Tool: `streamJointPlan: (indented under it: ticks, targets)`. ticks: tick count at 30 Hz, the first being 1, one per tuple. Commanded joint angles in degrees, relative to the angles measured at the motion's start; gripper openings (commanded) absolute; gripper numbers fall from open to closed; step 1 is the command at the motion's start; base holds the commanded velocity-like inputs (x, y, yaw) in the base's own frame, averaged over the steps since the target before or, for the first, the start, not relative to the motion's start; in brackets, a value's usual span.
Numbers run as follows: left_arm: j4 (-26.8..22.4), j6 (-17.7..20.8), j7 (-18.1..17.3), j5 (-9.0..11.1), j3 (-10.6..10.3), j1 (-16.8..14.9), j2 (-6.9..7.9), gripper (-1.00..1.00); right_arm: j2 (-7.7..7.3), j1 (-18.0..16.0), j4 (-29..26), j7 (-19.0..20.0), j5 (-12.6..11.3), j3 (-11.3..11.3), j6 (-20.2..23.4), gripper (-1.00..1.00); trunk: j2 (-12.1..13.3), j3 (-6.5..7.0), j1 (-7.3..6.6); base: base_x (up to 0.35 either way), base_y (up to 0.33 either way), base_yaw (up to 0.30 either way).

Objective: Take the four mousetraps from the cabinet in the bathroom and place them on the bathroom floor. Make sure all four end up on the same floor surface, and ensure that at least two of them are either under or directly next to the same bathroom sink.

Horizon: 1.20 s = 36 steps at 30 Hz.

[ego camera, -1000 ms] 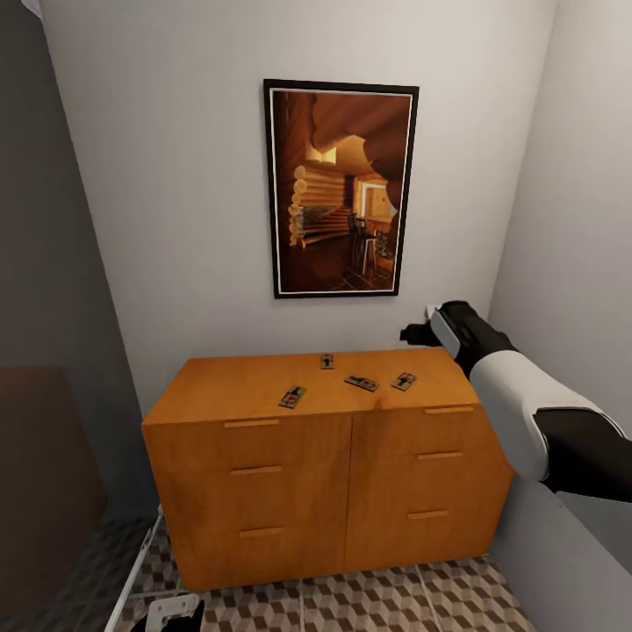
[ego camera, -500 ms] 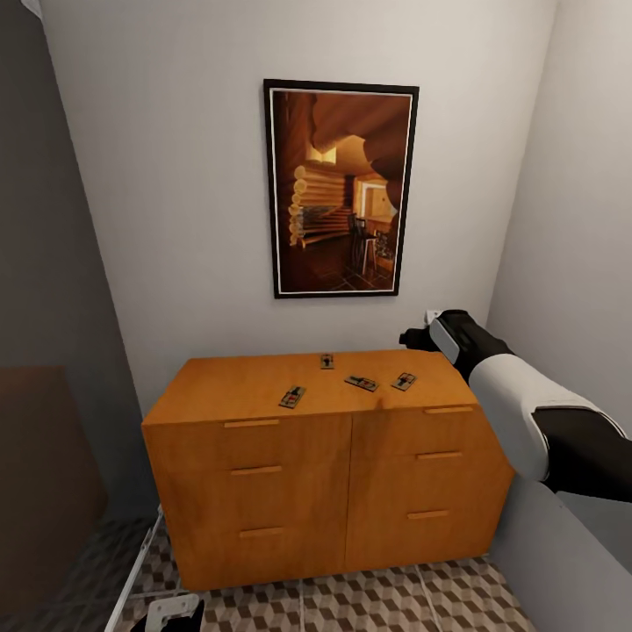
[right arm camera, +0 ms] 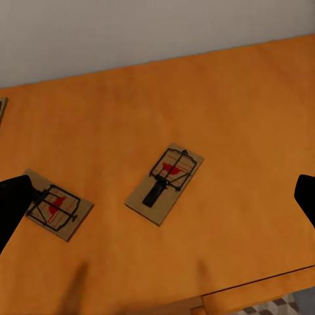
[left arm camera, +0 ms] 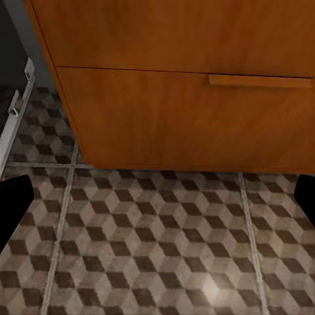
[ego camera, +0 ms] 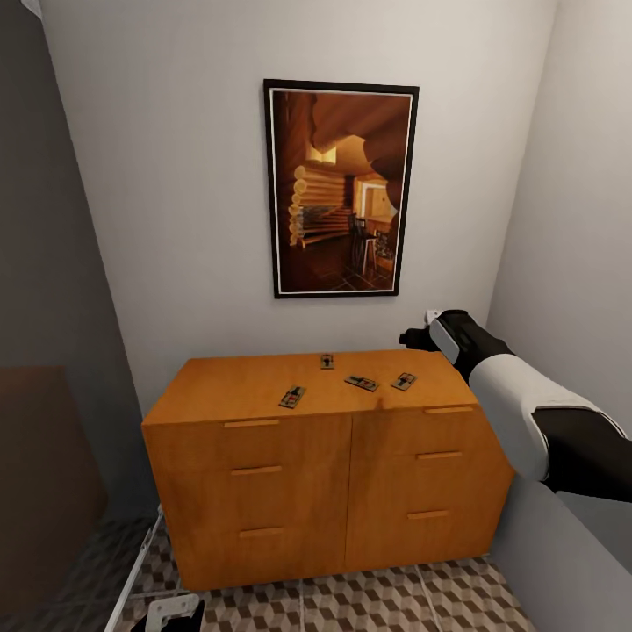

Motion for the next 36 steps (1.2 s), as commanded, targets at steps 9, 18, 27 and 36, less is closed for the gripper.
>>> streamJointPlan:
  ticks: [9,18,27,36]
  targets:
    - [0.24,-0.29,-0.51,0.1,0.48,-0.1,0.02,1.0,-0.02,-0.03,-0.1,-0.4,-0.55,0.21,0.24,1.0,-0.04,-0.2,0.0,0.0,0.0,0.0]
    - [0.24,-0.19,-0.51,0.12,0.48,-0.1,0.03,1.0,-0.02,-0.03,-0.1,-0.44,-0.51,0.21,0.24,1.0,-0.04,-0.91,0.0,0.0,0.0,0.0]
    - [0.24,1.19,-0.51,0.12,0.48,-0.1,0.04,1.0,-0.19,-0.03,-0.08,-0.45,-0.46,0.21,0.24,1.0,-0.04,-1.71,0.0,0.0,0.0,0.0]
    - [0.24,1.28,-0.51,0.08,0.48,-0.1,0.03,1.0,-0.13,-0.03,-0.07,-0.51,-0.55,0.21,0.47,1.0,-0.04,-2.5,0.0,0.0,0.0,0.0]
